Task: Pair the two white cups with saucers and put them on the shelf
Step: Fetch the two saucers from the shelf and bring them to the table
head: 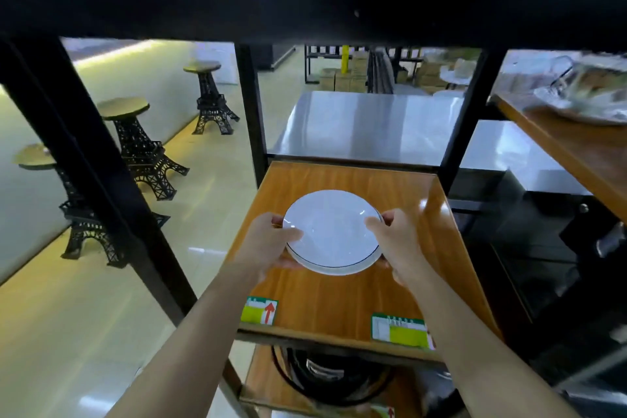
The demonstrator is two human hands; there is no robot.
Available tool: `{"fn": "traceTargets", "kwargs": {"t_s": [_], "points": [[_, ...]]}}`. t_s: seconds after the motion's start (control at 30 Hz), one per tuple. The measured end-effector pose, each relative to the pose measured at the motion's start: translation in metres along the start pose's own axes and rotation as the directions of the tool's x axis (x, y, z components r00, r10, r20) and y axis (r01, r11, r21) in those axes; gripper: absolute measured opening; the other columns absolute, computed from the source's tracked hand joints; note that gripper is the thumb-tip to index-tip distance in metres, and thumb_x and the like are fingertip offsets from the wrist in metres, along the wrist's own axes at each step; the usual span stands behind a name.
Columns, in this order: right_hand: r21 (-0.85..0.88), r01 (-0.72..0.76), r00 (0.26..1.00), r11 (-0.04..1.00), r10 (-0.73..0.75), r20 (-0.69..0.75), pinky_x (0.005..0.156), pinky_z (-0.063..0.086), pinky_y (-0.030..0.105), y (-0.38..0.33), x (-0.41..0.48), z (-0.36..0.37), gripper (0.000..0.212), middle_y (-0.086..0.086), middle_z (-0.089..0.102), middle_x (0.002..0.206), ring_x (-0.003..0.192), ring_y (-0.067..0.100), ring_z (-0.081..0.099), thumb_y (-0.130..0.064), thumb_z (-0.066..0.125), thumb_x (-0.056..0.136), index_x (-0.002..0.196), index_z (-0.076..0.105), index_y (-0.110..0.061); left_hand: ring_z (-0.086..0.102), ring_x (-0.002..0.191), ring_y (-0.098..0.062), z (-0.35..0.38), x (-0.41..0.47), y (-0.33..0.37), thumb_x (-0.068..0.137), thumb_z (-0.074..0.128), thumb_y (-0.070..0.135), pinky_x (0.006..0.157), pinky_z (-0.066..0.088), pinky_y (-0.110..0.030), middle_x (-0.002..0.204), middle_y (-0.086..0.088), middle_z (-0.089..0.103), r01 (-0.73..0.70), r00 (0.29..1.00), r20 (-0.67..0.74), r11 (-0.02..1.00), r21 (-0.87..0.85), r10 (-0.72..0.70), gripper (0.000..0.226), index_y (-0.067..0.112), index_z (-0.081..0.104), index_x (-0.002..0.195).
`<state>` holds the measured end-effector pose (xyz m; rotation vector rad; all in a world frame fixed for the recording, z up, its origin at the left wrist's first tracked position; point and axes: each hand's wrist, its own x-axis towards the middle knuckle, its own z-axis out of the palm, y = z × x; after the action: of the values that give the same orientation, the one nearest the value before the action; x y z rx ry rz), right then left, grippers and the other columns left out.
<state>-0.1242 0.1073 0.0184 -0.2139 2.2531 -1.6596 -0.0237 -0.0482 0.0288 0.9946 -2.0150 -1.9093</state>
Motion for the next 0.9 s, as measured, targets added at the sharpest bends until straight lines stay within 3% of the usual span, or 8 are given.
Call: {"fn": "traceTargets", "kwargs": {"t_s": [0.1,0.23,0.3,0.4,0.53,0.6,0.77,0.9], "points": [[0.093,0.001,1.000,0.996,0.001,-0.020,0.053,0.042,0.028,0.005,-0.035,-0.011,0.014,0.003,0.052,0.082,0.069,0.014,0.051,-0.018,0.054,0.087,0.099,0.048,-0.013,0.060,0.078,-0.024,0.002,-0.029,-0.008,0.086,0.061,0.002,0.040,0.055,-0.030,0.101,-0.013,0.056,-0.041,0.999,-0.006,0.998,-0.055,0.041,0.015,0.011,0.049,0.088],[0.145,0.021,0.995,0.989,-0.006,-0.103,0.062,0.044,0.034,0.015,-0.088,-0.028,0.010,0.005,0.053,0.086,0.073,0.018,0.051,-0.017,0.055,0.086,0.093,0.049,-0.013,0.061,0.082,-0.024,0.004,-0.075,-0.015,0.087,0.061,0.004,0.043,0.056,-0.029,0.108,-0.014,0.057,-0.064,0.996,0.060,0.996,-0.059,0.067,0.015,0.008,0.049,0.095],[0.149,0.036,0.984,0.988,-0.009,-0.179,0.064,0.047,0.036,0.019,-0.121,-0.039,0.012,0.003,0.053,0.086,0.075,0.018,0.052,-0.018,0.055,0.087,0.097,0.050,-0.013,0.061,0.080,-0.022,0.006,-0.104,-0.018,0.087,0.061,0.003,0.044,0.056,-0.029,0.103,-0.013,0.059,-0.090,0.989,0.113,0.993,-0.074,0.098,0.016,0.004,0.050,0.099],[0.136,0.070,0.953,0.988,-0.026,-0.303,0.061,0.046,0.034,0.033,-0.179,-0.056,0.011,0.001,0.052,0.083,0.075,0.017,0.051,-0.020,0.055,0.087,0.095,0.049,-0.015,0.061,0.076,-0.023,0.011,-0.151,-0.026,0.087,0.060,0.000,0.041,0.055,-0.029,0.095,-0.012,0.059,-0.137,0.964,0.222,0.989,-0.060,0.147,0.013,0.008,0.050,0.087],[0.155,0.033,0.915,0.987,0.032,-0.403,0.056,0.042,0.028,0.057,-0.258,-0.090,0.008,0.000,0.049,0.080,0.073,0.015,0.047,-0.020,0.055,0.088,0.090,0.049,-0.014,0.061,0.078,-0.024,0.032,-0.212,-0.031,0.088,0.059,0.000,0.040,0.056,-0.032,0.096,-0.011,0.058,-0.205,0.918,0.349,0.979,0.003,0.191,0.016,0.011,0.048,0.087],[0.176,0.017,0.877,0.984,0.070,-0.475,0.055,0.039,0.027,0.070,-0.292,-0.116,0.010,0.000,0.047,0.077,0.070,0.017,0.045,-0.019,0.056,0.088,0.086,0.048,-0.015,0.061,0.076,-0.022,0.052,-0.243,-0.032,0.089,0.058,0.000,0.040,0.056,-0.032,0.092,-0.008,0.059,-0.229,0.883,0.424,0.973,0.017,0.201,0.015,0.012,0.048,0.087],[0.214,0.038,0.747,0.976,0.114,-0.655,0.032,0.030,0.017,0.110,-0.383,-0.195,0.017,0.001,0.049,0.072,0.061,0.018,0.045,-0.019,0.059,0.085,0.074,0.046,-0.020,0.065,0.082,-0.024,0.124,-0.325,-0.040,0.090,0.059,0.004,0.051,0.060,-0.040,0.102,-0.006,0.061,-0.260,0.773,0.617,0.960,0.099,0.146,0.024,0.006,0.049,0.111],[0.249,0.037,0.636,0.968,0.170,-0.753,0.044,0.029,0.023,0.143,-0.465,-0.254,0.020,0.001,0.046,0.073,0.060,0.016,0.041,-0.016,0.059,0.084,0.072,0.044,-0.020,0.066,0.073,-0.024,0.190,-0.395,-0.060,0.091,0.058,0.007,0.050,0.059,-0.041,0.102,-0.010,0.061,-0.303,0.677,0.727,0.943,0.137,0.112,0.013,0.010,0.048,0.100]]}}
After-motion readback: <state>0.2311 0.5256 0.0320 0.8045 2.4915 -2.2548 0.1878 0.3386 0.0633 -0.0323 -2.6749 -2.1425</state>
